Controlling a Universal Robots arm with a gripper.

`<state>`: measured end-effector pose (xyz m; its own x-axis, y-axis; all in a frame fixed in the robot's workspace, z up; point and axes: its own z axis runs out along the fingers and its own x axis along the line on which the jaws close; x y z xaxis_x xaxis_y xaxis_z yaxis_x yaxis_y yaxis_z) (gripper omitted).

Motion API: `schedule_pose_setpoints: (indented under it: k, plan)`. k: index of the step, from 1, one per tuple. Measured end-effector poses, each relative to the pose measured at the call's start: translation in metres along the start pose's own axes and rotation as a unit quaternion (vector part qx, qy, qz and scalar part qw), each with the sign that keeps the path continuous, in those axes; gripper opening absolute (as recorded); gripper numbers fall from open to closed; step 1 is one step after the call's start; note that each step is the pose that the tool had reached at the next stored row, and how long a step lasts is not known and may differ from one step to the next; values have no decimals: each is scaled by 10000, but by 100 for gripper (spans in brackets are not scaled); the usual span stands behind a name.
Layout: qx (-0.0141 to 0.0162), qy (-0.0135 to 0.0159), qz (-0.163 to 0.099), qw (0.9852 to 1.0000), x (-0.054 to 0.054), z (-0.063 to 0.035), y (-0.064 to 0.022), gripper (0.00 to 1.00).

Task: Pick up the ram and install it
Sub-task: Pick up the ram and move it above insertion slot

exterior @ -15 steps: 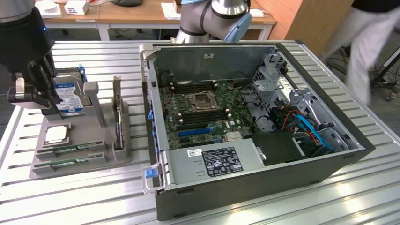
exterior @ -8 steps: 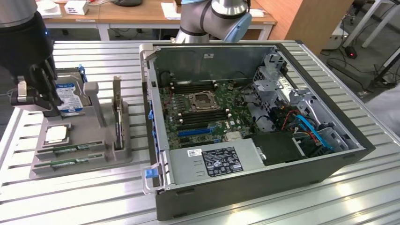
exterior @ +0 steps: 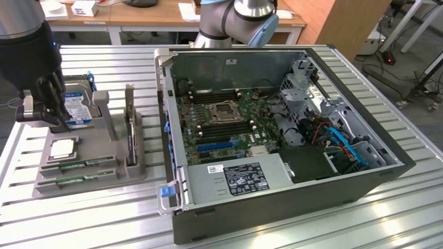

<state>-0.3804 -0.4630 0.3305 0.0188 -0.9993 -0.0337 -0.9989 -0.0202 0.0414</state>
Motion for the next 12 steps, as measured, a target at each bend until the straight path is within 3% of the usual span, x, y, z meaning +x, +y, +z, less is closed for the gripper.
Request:
schedule_pose_setpoints:
  k: [12]
  plan:
    - [0, 0, 0, 10000, 5, 138, -6, 30]
